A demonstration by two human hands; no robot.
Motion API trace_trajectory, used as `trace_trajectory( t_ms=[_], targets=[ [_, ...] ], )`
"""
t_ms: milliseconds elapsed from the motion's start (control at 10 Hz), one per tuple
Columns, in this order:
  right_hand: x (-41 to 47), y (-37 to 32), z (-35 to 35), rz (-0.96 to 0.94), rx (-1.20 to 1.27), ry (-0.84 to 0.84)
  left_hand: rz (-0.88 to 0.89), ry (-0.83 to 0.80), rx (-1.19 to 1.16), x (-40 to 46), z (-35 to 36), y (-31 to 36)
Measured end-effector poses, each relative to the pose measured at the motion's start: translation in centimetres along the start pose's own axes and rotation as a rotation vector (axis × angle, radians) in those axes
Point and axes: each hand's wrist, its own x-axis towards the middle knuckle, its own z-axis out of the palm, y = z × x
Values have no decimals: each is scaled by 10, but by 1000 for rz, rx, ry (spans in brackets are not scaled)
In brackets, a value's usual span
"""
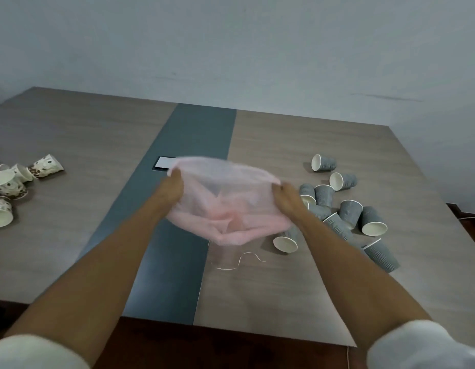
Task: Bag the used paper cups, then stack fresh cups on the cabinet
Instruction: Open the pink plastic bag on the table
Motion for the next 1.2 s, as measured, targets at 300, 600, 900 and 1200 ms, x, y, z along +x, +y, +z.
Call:
trace_trajectory(
  t_ms=[300,600,900,1200],
  targets=[
    [-17,-109,-61,-637,490,742,855,470,-325,-35,0,66],
    [-20,15,6,85,-148,-363,41,-234,106,-11,8,-42],
    [9,-31,-22,-8,254,-12,286,285,-169,-15,-32,30],
    [64,-14,-25,29,333,-145,142,52,75,-20,11,56]
  ],
)
